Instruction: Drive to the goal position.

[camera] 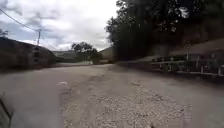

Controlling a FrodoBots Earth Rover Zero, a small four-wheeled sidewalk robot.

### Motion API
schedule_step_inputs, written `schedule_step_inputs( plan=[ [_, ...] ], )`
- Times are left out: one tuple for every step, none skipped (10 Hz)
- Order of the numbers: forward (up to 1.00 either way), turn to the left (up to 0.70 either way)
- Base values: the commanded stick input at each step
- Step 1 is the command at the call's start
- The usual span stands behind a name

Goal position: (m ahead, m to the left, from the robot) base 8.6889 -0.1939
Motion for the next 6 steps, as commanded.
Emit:
schedule_step_inputs(
  plan=[
    [0.7,0.0],
    [0.7,0.0],
    [0.7,0.0],
    [0.7,0.0],
    [0.7,0.0],
    [0.7,0.0]
  ],
)
